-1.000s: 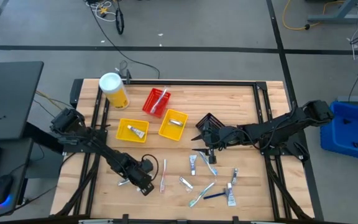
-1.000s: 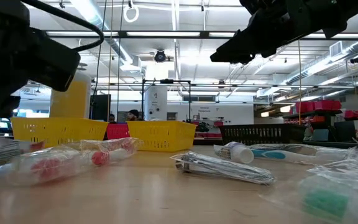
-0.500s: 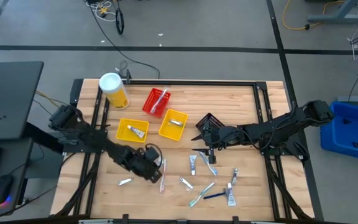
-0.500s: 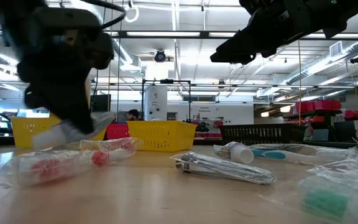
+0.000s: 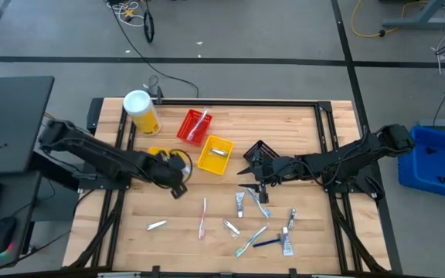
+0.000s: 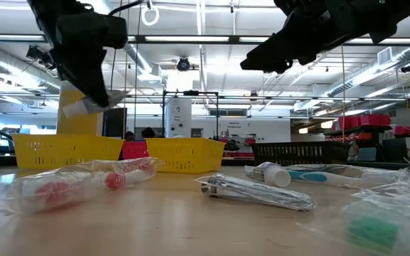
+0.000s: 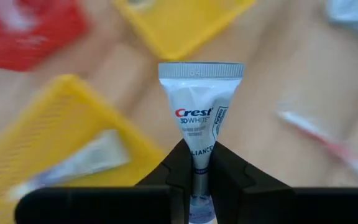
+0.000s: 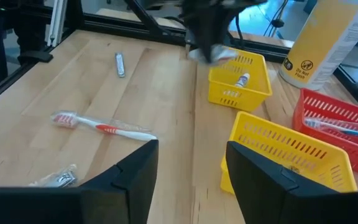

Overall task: Pick & Place Travel size toiletries
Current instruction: Put the white toothpaste into the left yellow bin, then put the orange toothbrush into the red bin

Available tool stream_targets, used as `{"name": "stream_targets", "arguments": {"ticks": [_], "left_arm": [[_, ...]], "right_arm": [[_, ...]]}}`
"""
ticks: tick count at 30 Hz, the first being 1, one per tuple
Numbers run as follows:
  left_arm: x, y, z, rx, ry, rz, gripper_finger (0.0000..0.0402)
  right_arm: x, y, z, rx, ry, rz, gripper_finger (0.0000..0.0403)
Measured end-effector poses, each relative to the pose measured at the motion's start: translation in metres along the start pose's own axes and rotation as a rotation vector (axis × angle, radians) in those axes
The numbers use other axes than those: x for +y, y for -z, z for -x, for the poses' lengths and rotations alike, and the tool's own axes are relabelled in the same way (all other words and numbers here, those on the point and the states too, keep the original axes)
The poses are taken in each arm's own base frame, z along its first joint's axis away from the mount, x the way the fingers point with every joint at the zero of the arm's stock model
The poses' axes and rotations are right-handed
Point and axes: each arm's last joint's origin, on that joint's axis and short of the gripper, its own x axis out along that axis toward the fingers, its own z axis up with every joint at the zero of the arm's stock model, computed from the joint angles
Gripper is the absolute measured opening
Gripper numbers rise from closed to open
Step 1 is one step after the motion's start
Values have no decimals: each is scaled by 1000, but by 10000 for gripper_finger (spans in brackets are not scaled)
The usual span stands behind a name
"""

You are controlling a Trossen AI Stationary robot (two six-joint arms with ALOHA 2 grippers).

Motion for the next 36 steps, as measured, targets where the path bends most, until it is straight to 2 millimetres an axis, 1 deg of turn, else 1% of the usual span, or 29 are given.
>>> {"name": "stream_targets", "arguments": {"ticks": [4, 8, 10, 13, 17, 20, 23, 27, 31, 33, 36], "left_arm": [[25, 0, 11, 37, -120, -74, 46], [41, 0, 11, 108, -203, -177, 47], [47, 1, 5, 131, -224, -215, 47], [58, 6, -11, 222, -234, -254, 47], [70, 13, -26, 319, -244, -258, 47], [74, 12, -32, 372, -209, -311, 48], [76, 7, -38, 358, -193, -331, 55], [77, 1, -44, 341, -133, -348, 78], [77, 1, -47, 373, -71, -330, 106], [77, 2, -48, 389, -66, -353, 117], [77, 0, -48, 365, -82, -373, 131]], "right_arm": [[0, -1, 0, -13, 1, 2, 208], [0, -4, 0, -37, 4, -1, 213], [-1, -5, 0, -48, 4, -6, 213], [-1, -5, 0, -50, 3, -60, 209], [-1, -5, 0, -49, 2, -116, 198], [-1, -5, 0, -49, 1, -148, 190], [-1, -5, 0, -49, 0, -179, 184], [-1, -5, 0, -49, 0, -184, 177], [-1, -5, 0, -50, 21, -186, 175], [-2, -5, 0, -48, 50, -192, 176], [-3, -3, 0, -36, 109, -209, 186]]}}
